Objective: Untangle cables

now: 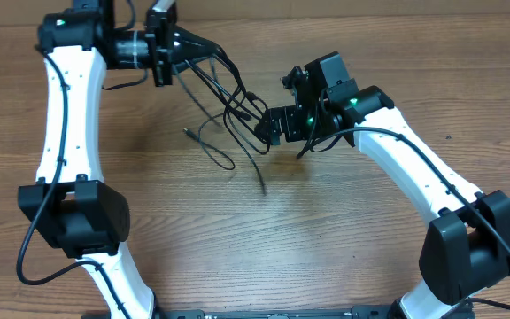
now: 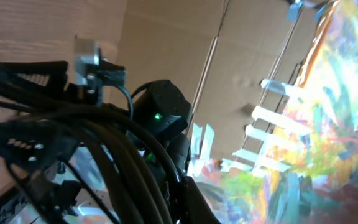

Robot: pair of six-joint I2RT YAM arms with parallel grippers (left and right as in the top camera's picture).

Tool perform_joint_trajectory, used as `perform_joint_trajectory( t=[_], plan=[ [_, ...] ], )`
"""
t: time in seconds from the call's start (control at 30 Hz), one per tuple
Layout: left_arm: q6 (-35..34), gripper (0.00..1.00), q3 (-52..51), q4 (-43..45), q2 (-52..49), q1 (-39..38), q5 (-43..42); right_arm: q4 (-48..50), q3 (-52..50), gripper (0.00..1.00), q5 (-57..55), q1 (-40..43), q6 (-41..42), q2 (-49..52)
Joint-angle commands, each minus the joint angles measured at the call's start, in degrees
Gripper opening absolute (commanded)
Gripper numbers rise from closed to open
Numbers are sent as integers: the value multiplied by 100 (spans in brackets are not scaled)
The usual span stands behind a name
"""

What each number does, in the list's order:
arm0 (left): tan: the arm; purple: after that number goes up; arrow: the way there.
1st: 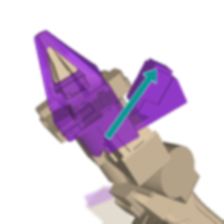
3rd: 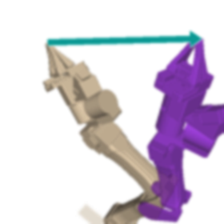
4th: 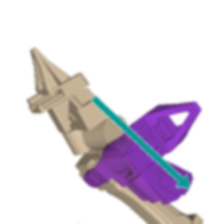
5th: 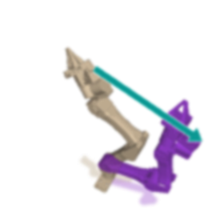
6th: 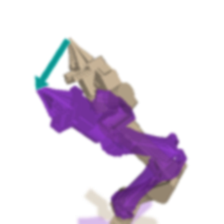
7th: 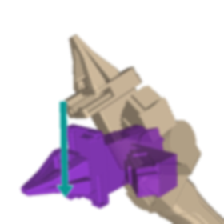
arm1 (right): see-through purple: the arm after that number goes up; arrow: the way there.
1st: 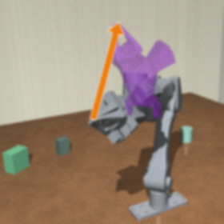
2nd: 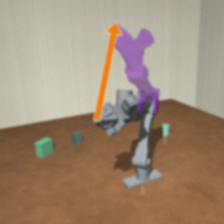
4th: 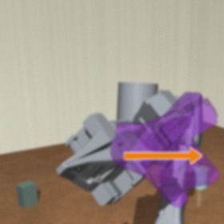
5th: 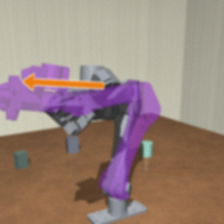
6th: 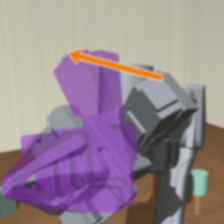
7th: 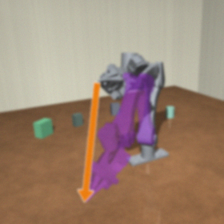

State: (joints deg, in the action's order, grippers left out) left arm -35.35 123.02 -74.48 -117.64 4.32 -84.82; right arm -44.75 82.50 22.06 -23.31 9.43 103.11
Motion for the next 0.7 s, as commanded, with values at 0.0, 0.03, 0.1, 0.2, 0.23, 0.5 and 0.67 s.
perform_joint_trajectory(
  t=[0.0,0.03,0.1,0.2,0.23,0.5,0.67],
  plan=[
    [109,4,90,81,271,549,-584,-245,-153,100,-597,219,-245,52],
    [109,4,90,81,271,621,-584,-260,-153,100,-597,251,-245,52],
    [109,4,90,81,271,719,-584,-310,-153,100,-599,299,-245,52],
    [109,4,90,81,271,844,-584,-374,-153,100,-599,358,-247,52],
    [109,4,90,81,271,887,-584,-400,-153,100,-599,389,-245,52],
    [111,4,90,81,271,1152,-584,-553,-153,100,-599,640,-245,52],
    [109,4,90,83,271,1198,-584,-638,-153,100,-605,708,-247,52]
  ],
)
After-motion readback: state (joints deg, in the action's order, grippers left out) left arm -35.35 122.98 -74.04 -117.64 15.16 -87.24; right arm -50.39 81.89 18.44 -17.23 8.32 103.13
